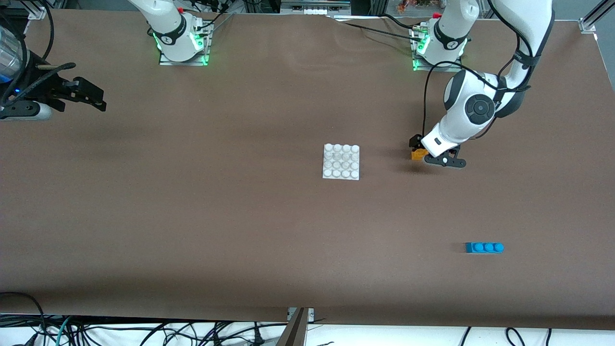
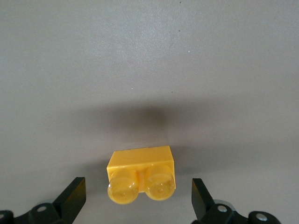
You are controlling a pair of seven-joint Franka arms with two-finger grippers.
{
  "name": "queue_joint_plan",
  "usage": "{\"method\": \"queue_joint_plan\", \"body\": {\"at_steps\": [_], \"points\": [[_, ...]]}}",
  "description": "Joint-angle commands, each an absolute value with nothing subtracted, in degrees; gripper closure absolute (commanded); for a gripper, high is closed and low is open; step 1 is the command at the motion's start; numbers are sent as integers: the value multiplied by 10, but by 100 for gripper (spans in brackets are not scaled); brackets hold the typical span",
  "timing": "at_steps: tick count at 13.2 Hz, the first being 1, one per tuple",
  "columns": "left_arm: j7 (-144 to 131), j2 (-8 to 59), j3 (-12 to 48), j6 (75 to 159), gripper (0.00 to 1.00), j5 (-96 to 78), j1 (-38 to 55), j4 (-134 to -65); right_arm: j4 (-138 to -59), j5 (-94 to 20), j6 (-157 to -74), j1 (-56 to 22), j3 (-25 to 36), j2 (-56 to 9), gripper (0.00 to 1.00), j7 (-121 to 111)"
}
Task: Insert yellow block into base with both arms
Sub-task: 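Lower the left gripper over the yellow block and grasp it, then lift the yellow block and carry it over the white plate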
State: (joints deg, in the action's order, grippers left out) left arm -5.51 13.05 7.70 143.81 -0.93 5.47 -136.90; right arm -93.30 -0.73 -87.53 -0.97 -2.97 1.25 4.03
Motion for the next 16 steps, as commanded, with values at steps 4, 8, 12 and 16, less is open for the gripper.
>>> {"method": "queue_joint_plan", "body": {"at_steps": [4,8,12,16], "points": [[-59,147,76,1455,0,-11,65,-1373,-958,-5,-903,-9,-33,26,1,58],[-59,151,76,1455,30,6,65,-1372,-1006,-5,-945,-9,-33,55,0,57],[-59,148,77,1450,78,9,65,-1369,-987,-7,-944,-9,-33,45,0,56],[-55,125,82,1399,79,9,65,-1341,-987,-7,-947,-9,-33,45,1,55]]}}
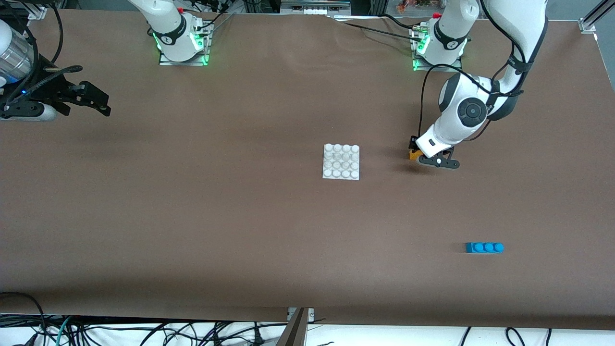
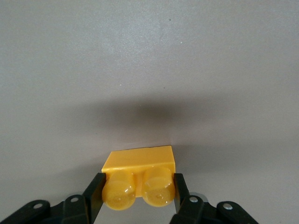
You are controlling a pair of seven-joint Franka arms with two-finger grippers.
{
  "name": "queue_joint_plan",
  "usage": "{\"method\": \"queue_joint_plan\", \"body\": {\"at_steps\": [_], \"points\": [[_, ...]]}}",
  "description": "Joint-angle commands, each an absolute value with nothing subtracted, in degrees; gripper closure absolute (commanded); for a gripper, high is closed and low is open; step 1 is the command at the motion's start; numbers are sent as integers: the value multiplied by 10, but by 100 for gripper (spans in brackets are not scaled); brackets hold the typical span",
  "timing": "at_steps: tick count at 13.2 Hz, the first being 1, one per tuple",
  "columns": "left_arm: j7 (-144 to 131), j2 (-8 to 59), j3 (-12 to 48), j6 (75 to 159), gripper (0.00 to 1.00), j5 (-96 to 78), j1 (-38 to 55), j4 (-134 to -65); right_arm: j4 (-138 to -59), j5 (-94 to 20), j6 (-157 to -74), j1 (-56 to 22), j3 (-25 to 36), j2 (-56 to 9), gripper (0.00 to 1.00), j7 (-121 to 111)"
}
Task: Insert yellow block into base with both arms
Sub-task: 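Lift the yellow block and carry it over the white plate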
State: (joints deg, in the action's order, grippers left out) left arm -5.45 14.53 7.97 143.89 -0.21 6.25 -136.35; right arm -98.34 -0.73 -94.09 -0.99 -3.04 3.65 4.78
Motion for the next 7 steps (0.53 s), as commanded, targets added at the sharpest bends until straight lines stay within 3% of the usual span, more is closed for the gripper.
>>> {"method": "queue_joint_plan", "body": {"at_steps": [1,4,7], "points": [[-58,119,95,1350,79,8,65,-1308,-986,-8,-946,-9,-33,45,0,55],[-75,126,138,1179,79,2,65,-1167,-986,-8,-947,-9,-33,45,0,54],[-150,144,191,1143,79,1,73,-1098,-986,-9,-947,-9,-33,45,0,54]]}}
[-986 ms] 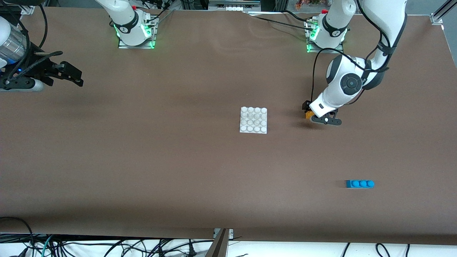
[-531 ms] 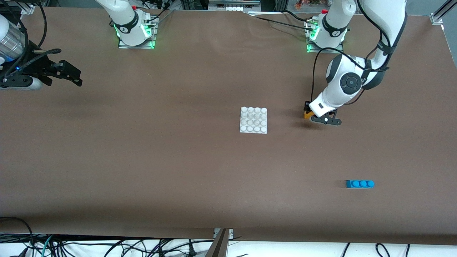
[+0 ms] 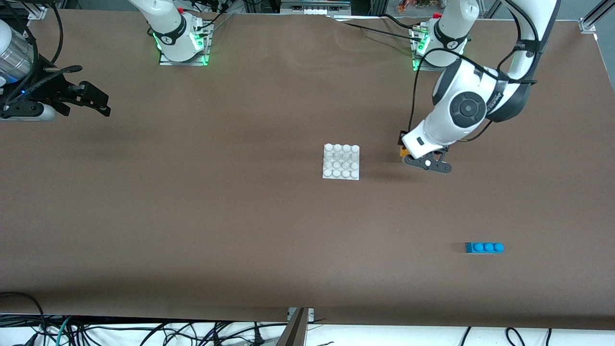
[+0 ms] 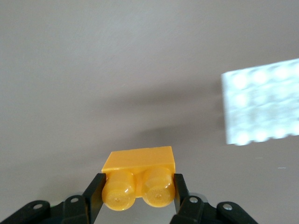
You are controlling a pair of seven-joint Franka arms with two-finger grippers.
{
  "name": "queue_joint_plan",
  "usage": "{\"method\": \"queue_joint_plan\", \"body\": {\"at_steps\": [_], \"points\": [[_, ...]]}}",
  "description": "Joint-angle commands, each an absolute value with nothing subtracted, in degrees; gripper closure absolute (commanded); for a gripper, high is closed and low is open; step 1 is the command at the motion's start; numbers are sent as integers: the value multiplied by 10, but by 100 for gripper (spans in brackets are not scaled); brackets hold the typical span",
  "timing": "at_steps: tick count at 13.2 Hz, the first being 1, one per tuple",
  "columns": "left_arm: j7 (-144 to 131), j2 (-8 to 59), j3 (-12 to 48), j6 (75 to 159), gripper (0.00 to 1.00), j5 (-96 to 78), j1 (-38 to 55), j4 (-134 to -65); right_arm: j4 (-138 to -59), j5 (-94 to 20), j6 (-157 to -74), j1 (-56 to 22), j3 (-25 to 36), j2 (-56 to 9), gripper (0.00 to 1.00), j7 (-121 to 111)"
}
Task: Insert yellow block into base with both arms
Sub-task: 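Lift the yellow block and carry it over the white plate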
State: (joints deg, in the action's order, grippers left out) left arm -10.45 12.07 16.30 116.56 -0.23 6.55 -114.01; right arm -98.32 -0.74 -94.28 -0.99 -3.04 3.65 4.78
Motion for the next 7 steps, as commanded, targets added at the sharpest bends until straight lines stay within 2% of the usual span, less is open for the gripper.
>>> {"method": "queue_joint_plan", "body": {"at_steps": [1,5,7], "points": [[-175,153,206,1144,79,1,81,-1087,-985,-9,-950,-9,-33,43,0,54],[-269,251,214,1144,79,7,181,-1000,-986,-10,-951,-9,-33,43,0,54],[-296,291,212,1150,79,9,204,-987,-986,-11,-951,-9,-33,43,0,54]]}}
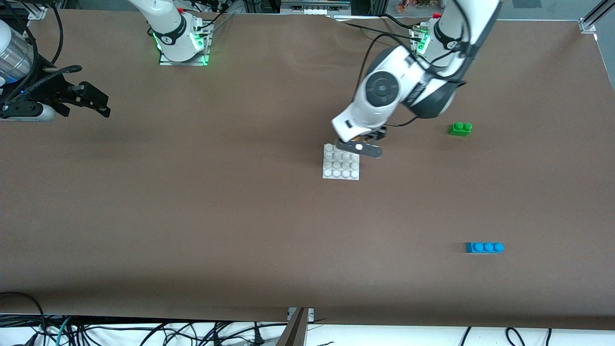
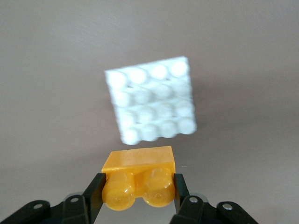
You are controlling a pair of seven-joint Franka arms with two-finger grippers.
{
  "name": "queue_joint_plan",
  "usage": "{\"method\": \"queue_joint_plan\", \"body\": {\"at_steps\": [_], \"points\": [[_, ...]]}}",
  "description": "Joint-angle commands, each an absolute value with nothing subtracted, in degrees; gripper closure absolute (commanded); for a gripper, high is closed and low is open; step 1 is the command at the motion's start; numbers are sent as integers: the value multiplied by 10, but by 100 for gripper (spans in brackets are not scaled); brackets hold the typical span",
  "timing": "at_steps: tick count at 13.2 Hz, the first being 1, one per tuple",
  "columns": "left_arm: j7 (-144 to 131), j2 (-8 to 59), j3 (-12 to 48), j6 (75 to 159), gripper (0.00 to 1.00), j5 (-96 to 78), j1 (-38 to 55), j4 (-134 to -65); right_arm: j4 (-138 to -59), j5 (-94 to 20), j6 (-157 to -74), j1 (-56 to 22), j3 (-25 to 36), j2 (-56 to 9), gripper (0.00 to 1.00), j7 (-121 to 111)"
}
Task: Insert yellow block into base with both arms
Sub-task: 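Lift the yellow block and carry it over the white plate, then press the yellow block down onto the plate's studs with the left gripper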
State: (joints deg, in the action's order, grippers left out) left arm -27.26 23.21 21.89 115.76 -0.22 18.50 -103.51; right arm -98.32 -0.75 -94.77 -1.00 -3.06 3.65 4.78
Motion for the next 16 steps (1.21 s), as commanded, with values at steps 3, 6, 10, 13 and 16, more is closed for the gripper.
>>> {"method": "queue_joint_plan", "body": {"at_steps": [3,6,10,13,16], "points": [[-295,310,203,1186,79,38,202,-983,-986,-11,-951,-9,-33,43,0,54],[-297,312,194,1188,79,58,199,-981,-986,-11,-947,-9,-33,44,0,54],[-299,327,192,1189,79,59,200,-982,-986,-11,-951,-9,-33,43,1,54],[-301,340,192,1202,79,59,200,-985,-986,-14,-950,-9,-33,43,1,54],[-310,343,192,1208,78,59,203,-984,-986,-14,-947,-9,-33,44,0,54]]}}
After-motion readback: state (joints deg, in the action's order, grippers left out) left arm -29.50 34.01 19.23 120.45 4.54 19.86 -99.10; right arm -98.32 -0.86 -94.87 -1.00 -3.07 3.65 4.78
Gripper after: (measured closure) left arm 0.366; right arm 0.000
